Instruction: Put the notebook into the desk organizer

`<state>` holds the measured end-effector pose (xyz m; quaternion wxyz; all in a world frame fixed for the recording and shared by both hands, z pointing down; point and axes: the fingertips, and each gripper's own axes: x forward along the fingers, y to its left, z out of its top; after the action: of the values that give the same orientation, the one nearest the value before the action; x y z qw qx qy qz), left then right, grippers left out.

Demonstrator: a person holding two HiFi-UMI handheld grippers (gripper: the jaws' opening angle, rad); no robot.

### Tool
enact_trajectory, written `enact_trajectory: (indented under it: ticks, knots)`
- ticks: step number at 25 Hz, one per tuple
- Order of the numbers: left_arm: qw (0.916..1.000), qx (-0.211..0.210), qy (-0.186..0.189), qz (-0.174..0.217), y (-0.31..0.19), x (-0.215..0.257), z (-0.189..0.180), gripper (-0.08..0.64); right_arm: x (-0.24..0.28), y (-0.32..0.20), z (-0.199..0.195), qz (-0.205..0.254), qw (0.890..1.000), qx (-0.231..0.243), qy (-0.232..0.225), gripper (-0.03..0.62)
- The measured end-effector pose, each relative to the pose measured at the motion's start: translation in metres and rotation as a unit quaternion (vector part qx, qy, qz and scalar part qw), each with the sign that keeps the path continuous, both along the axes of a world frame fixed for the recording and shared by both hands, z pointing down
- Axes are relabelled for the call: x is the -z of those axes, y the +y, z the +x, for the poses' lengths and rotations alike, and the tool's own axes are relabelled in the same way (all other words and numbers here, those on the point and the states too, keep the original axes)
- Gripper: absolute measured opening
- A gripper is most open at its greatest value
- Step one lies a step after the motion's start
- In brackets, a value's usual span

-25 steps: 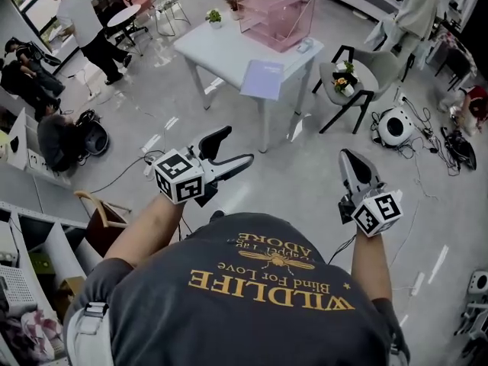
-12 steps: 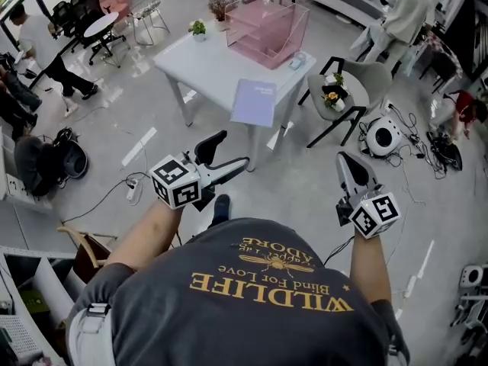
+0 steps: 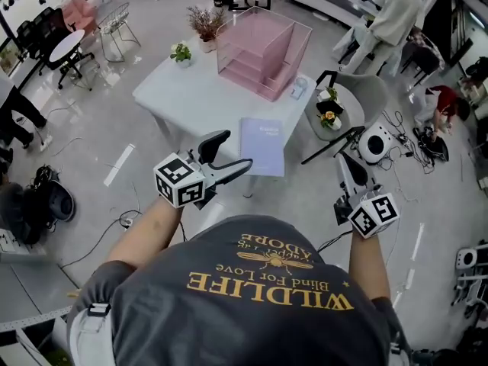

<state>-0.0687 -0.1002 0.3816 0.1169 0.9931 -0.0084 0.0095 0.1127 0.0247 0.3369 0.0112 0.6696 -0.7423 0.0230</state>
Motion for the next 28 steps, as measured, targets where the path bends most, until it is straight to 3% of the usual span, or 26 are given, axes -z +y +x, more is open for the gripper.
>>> enact_trajectory:
  ticks: [11,20,22,24,28]
  knots:
    - [0.9979,-0.004,-0.029,-0.057,-0.099,-0.041,0.022,0.394,-0.010,-0.110,0.030,-0.033,0.999,-0.003,-0.002,0.000]
    - [0.9893,0.054,-0.093,-0.098,-0.110,-0.089,0.056,0.394,-0.037,-0.155,0.079,-0.042,0.996,0.068,-0.030,0.000]
    - [0.9832,0.081,-0.115,-0.116,-0.111,-0.107,0.068,0.394,-0.044,-0.163,0.097,-0.043,0.994,0.091,-0.038,0.000]
    - [0.9718,0.118,-0.141,-0.148,-0.108,-0.132,0.074,0.394,-0.049,-0.169,0.114,-0.046,0.991,0.117,-0.045,0.000]
    - [0.9384,0.188,-0.193,-0.216,-0.106,-0.188,0.072,0.394,-0.058,-0.179,0.145,-0.047,0.985,0.161,-0.047,0.000]
